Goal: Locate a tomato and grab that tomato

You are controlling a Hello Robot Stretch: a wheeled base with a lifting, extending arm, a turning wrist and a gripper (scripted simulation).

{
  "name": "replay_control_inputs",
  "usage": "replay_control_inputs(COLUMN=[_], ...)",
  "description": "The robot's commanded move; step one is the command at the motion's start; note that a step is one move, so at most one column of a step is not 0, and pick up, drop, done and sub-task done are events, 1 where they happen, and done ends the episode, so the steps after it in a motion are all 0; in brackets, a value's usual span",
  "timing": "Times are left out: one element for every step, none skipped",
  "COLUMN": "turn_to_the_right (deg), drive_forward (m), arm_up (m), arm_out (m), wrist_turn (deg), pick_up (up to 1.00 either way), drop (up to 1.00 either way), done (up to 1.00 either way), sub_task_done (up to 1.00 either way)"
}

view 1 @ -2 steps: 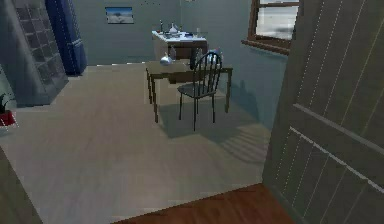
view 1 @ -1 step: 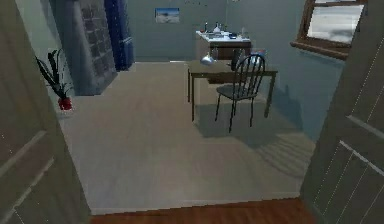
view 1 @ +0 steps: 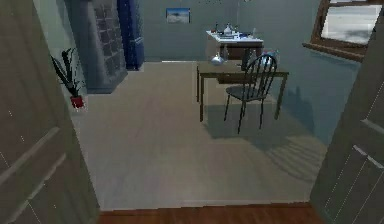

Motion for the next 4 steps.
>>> replay_control_inputs(turn_to_the_right=[0.0,45.0,45.0,45.0], drive_forward=[0.50,0.00,0.00,0.00], arm_up=[0.00,0.00,0.00,0.00], arm_out=[0.00,0.00,0.00,0.00], wrist_turn=[0.0,0.0,0.0,0.0], pick_up=[0.00,0.00,0.00,0.00], drop=[0.00,0.00,0.00,0.00], done=[0.00,0.00,0.00,0.00], sub_task_done=[0.00,0.00,0.00,0.00])
